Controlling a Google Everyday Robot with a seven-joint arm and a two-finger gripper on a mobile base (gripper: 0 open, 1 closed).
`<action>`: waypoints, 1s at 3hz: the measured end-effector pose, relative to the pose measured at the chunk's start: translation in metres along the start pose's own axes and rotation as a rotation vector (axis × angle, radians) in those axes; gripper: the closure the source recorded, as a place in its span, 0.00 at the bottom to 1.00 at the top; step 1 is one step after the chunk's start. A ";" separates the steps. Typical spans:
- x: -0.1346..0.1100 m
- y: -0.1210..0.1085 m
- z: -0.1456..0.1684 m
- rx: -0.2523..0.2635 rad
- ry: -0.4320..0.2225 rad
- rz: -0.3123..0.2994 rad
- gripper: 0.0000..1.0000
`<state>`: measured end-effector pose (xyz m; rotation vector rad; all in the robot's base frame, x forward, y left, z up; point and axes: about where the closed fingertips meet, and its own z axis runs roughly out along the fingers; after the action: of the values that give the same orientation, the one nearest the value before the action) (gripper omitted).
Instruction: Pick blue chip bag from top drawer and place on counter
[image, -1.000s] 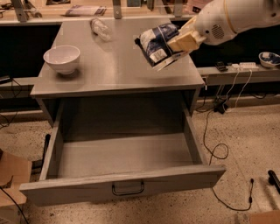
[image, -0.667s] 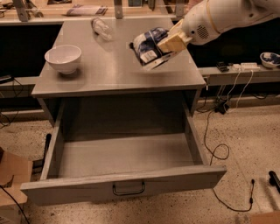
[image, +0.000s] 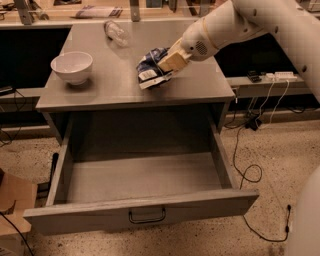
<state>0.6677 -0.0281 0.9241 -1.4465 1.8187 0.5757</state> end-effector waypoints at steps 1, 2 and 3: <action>0.000 -0.002 0.037 -0.043 -0.001 0.017 0.58; -0.004 -0.009 0.064 -0.053 -0.021 0.037 0.35; -0.004 -0.010 0.067 -0.054 -0.023 0.039 0.11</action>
Offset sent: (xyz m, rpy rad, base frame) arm 0.0450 0.0657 -0.0480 0.0675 0.0654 0.0046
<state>0.6954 0.0207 0.8857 -1.4368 1.8299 0.6635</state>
